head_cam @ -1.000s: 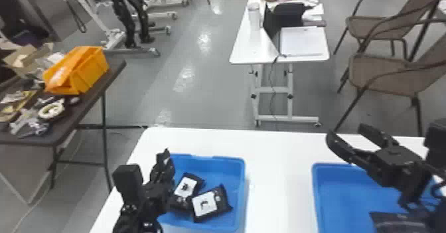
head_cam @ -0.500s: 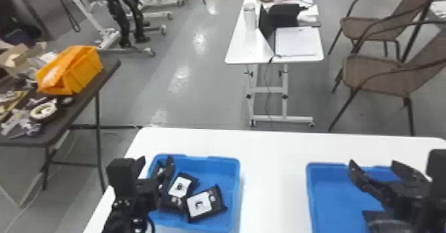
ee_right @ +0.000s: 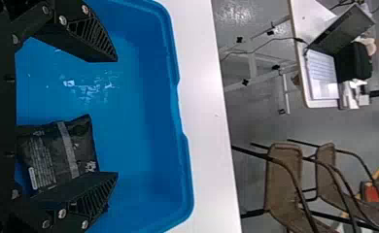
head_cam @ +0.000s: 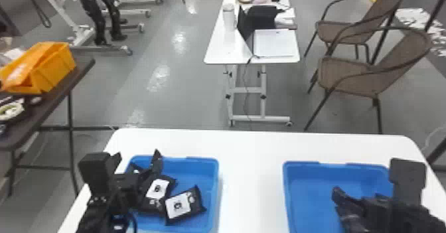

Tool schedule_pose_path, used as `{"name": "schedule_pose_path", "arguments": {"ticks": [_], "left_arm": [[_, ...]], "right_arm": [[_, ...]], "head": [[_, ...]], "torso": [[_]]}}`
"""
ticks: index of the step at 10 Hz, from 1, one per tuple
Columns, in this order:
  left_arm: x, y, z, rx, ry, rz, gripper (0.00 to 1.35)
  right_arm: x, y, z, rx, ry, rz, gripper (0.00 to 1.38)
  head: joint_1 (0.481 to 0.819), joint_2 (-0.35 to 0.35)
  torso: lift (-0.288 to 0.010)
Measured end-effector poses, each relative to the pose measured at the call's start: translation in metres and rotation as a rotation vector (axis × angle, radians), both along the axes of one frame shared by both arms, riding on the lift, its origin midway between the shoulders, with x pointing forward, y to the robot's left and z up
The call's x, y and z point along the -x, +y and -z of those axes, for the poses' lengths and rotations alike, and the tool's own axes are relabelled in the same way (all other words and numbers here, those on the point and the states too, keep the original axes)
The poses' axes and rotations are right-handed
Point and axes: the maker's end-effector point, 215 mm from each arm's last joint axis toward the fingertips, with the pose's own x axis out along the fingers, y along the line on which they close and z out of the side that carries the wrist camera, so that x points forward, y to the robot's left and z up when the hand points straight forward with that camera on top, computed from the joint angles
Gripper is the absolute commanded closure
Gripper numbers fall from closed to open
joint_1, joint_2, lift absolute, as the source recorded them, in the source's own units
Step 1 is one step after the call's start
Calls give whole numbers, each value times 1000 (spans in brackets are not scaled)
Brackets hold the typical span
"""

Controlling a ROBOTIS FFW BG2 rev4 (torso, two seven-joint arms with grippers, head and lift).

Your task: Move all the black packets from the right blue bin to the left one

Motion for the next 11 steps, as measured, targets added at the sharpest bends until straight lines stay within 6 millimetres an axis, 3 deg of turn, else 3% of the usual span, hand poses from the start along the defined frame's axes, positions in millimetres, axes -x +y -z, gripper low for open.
{"name": "schedule_pose_path", "arguments": {"ticks": [2,5,7,9,11], "left_arm": [[-2,-7,2,16,6,9,174],[-5,-13,-5,16,-5,20,174],[-9,-24,-9,16,-13,38,176],[-8,-23,-10,12,-16,37,176],[-9,-23,-12,2,-24,39,176]], "right_arm": [[10,-1,27,-31,81,-3,203],[37,-21,58,48,215,24,205],[35,-37,62,94,259,18,203],[21,-56,58,127,270,17,203],[14,-60,63,120,292,0,203]], "head": [[695,116],[695,93],[695,54],[695,28],[695,21]], "torso": [[0],[0],[0],[0],[0]]}}
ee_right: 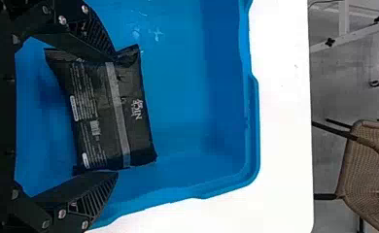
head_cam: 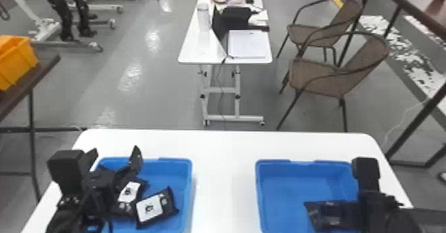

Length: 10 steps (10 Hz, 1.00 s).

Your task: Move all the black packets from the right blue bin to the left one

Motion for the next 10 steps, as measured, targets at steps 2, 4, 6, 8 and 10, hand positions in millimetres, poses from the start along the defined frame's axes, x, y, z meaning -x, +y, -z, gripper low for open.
{"name": "schedule_pose_path", "arguments": {"ticks": [2,4,6,8,10], "left_arm": [[0,0,-2,-7,-6,1,176],[0,0,-3,-12,-9,1,176],[1,1,-2,-23,-9,1,176],[0,0,-4,-35,-14,4,176],[1,0,-5,-43,-17,5,176]], "right_arm": [[3,10,14,-28,36,-30,203],[4,16,18,-19,34,-50,203],[3,16,22,-21,22,-53,203],[8,13,35,-23,73,-43,292],[10,13,44,-18,92,-38,1211]], "head": [[695,32],[695,40],[695,43],[695,38],[695,38]], "torso": [[0],[0],[0],[0],[0]]}}
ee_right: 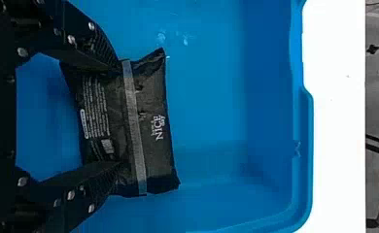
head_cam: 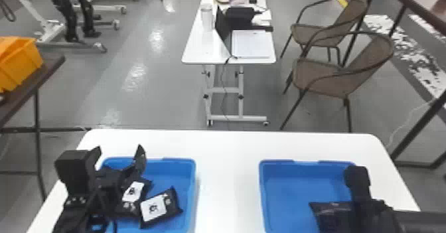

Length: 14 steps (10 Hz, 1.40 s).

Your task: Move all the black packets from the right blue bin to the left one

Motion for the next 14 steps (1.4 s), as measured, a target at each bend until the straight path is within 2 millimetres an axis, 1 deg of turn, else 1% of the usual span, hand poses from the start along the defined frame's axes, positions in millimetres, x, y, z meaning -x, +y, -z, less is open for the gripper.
{"name": "schedule_pose_path", "arguments": {"ticks": [2,4,5,6,7,8,9,10,11,12,14], "left_arm": [[1,0,2,-5,3,0,176],[1,1,2,5,0,-1,176],[0,1,0,26,-5,-3,170],[-1,1,-3,54,-16,-6,170],[-3,2,-7,85,-28,-10,170],[-6,2,-13,113,-40,-12,171],[-9,0,-16,147,-45,-9,171],[-12,-6,-17,200,-42,-2,170],[-15,-15,-10,289,-16,10,170],[-19,-27,-4,404,25,45,170],[-28,-56,-3,592,105,177,171]], "right_arm": [[-1,2,1,-20,-20,4,1213],[-1,4,-5,-39,-45,13,1213],[-5,5,-21,-50,-87,15,1213],[-20,9,-52,-52,-161,2,1213],[-40,18,-92,-72,-251,-34,1213],[-64,33,-133,-106,-341,-93,1213],[-87,54,-169,-139,-426,-167,1213],[-106,86,-201,-190,-513,-280,1213],[-119,122,-220,-260,-576,-425,1213],[-126,156,-225,-327,-599,-566,1213],[-133,207,-225,-352,-626,-729,1213]], "head": [[695,41],[695,42],[695,44],[695,47],[695,59],[695,68],[695,86],[695,111],[695,145],[695,158],[695,186]], "torso": [[0],[0],[0],[0],[0],[0],[0],[0],[0],[0],[0]]}}
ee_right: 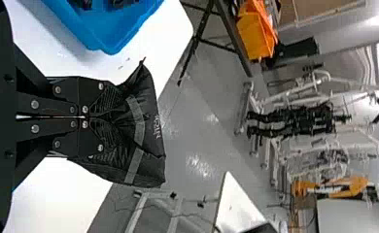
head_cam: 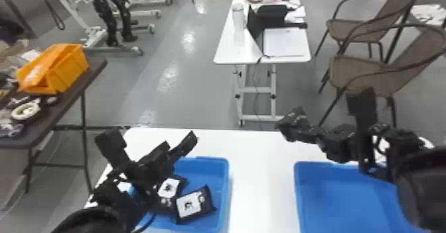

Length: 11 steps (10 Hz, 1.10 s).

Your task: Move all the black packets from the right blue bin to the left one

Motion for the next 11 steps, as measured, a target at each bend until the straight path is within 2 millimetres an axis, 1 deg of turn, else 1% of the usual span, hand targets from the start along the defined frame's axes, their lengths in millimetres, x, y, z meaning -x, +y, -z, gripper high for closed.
{"name": "schedule_pose_path", "arguments": {"ticks": [1,2,4,5,6,7,8,9,10,11], "left_arm": [[-3,-11,-3,85,5,43,173],[-6,-20,-6,162,1,61,174],[-13,-38,-18,236,-32,108,174],[-19,-47,-24,247,-48,138,174],[-23,-51,-27,227,-53,150,174],[-26,-53,-28,199,-56,155,180],[-27,-54,-27,179,-59,159,314],[-29,-56,-30,165,-70,166,575],[-31,-57,-32,148,-78,173,1113],[-32,-57,-33,114,-81,170,1188]], "right_arm": [[2,24,-3,5,-20,-58,1213],[6,54,-8,-10,-43,-133,1213],[14,107,-28,-52,-97,-269,1213],[26,138,-32,-73,-105,-346,1213],[32,152,-32,-81,-103,-384,1213],[35,160,-32,-95,-101,-408,1213],[35,165,-33,-101,-102,-423,1213],[35,168,-33,-104,-103,-429,1213],[36,170,-33,-109,-101,-434,1213],[36,173,-33,-113,-99,-439,1213]], "head": [[695,199],[695,220],[695,251],[695,275],[695,291],[695,297],[695,299],[695,301],[695,302],[695,303]], "torso": [[0],[0],[0],[0],[0],[0],[0],[0],[0],[0]]}}
